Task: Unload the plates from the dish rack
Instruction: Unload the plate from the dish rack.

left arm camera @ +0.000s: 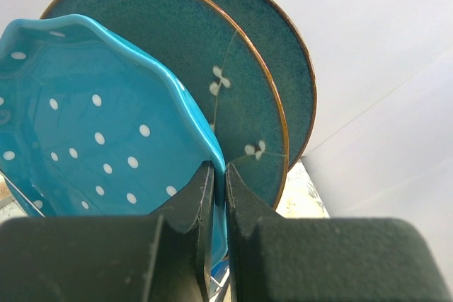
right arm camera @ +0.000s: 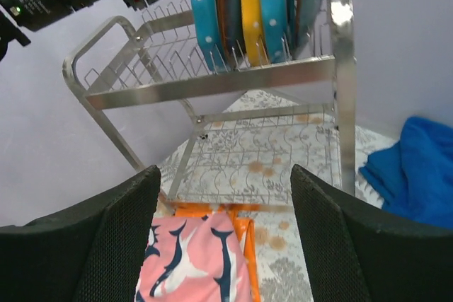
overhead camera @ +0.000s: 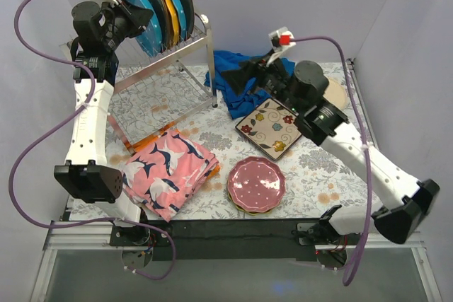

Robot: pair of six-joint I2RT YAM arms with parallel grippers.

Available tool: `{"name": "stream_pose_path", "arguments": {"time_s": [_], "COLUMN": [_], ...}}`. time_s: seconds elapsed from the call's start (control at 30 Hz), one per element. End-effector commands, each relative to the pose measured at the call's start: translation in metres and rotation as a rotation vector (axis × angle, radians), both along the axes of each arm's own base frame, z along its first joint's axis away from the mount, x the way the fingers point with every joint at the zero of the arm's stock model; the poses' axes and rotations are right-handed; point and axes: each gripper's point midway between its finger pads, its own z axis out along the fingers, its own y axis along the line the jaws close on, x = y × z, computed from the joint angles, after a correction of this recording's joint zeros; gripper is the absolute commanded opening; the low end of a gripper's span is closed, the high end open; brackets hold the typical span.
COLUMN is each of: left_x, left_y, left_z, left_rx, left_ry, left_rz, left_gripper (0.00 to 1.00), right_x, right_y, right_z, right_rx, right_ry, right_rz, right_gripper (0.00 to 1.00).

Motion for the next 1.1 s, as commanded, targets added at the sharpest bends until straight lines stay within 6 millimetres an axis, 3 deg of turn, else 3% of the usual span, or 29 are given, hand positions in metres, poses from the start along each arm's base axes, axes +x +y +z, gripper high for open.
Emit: {"name": "stream_pose_path", "arguments": {"time_s": [0.0, 0.03, 0.07, 0.13, 0.17, 0.2, 0.23, 0.27, 0.3, 0.33, 0.4, 0.43, 0.5, 0.53, 0.83, 1.07], "left_x": [-0.056, -0.06, -0.062, -0.064, -0.067, -0.068, -0.069, -0.07, -0.071, -0.072, -0.076, -0.077, -0.078, -0.08, -0.086, -0.094], "left_y": [-0.017, -0.016, -0.016, -0.016, -0.016, -0.016, -0.018, -0.018, -0.02, -0.019, -0.021, -0.022, -0.022, -0.022, -0.021, -0.024], "left_z": [0.072, 0.074, 0.075, 0.074, 0.077, 0.077, 0.078, 0.078, 0.079, 0.08, 0.082, 0.084, 0.084, 0.086, 0.085, 0.089], "left_rx": [-0.048, -0.05, -0.05, -0.05, -0.052, -0.054, -0.052, -0.055, -0.055, -0.054, -0.055, -0.052, -0.051, -0.048, -0.035, -0.043], "left_ry": [-0.215, -0.222, -0.228, -0.228, -0.234, -0.235, -0.238, -0.238, -0.238, -0.241, -0.248, -0.251, -0.255, -0.259, -0.271, -0.29], "left_rz": [-0.09, -0.088, -0.089, -0.087, -0.088, -0.091, -0.099, -0.104, -0.112, -0.114, -0.123, -0.128, -0.127, -0.128, -0.127, -0.147], "left_gripper": [0.0, 0.0, 0.0, 0.0, 0.0, 0.0, 0.0, 0.0, 0.0, 0.0, 0.0, 0.0, 0.0, 0.0, 0.0, 0.0], "right_x": [0.018, 0.023, 0.023, 0.03, 0.029, 0.03, 0.037, 0.035, 0.036, 0.043, 0.043, 0.049, 0.049, 0.052, 0.072, 0.088], "right_y": [0.028, 0.047, 0.052, 0.079, 0.083, 0.09, 0.106, 0.109, 0.115, 0.132, 0.142, 0.154, 0.161, 0.168, 0.193, 0.197], "right_z": [0.037, 0.027, 0.05, 0.045, 0.063, 0.069, 0.058, 0.077, 0.078, 0.064, 0.077, 0.066, 0.073, 0.066, 0.069, 0.071], "right_rx": [-0.033, -0.059, -0.031, -0.066, -0.044, -0.039, -0.064, -0.041, -0.047, -0.085, -0.065, -0.1, -0.097, -0.103, -0.081, -0.074], "right_ry": [-0.163, -0.158, -0.203, -0.232, -0.267, -0.282, -0.282, -0.321, -0.34, -0.353, -0.383, -0.402, -0.436, -0.439, -0.527, -0.572], "right_rz": [-0.045, -0.027, -0.026, -0.003, -0.002, 0.004, 0.014, 0.015, 0.02, 0.029, 0.035, 0.034, 0.038, 0.042, 0.008, -0.06], "right_gripper": [0.78, 0.78, 0.78, 0.77, 0.77, 0.77, 0.76, 0.76, 0.76, 0.76, 0.76, 0.75, 0.74, 0.73, 0.72, 0.72]}}
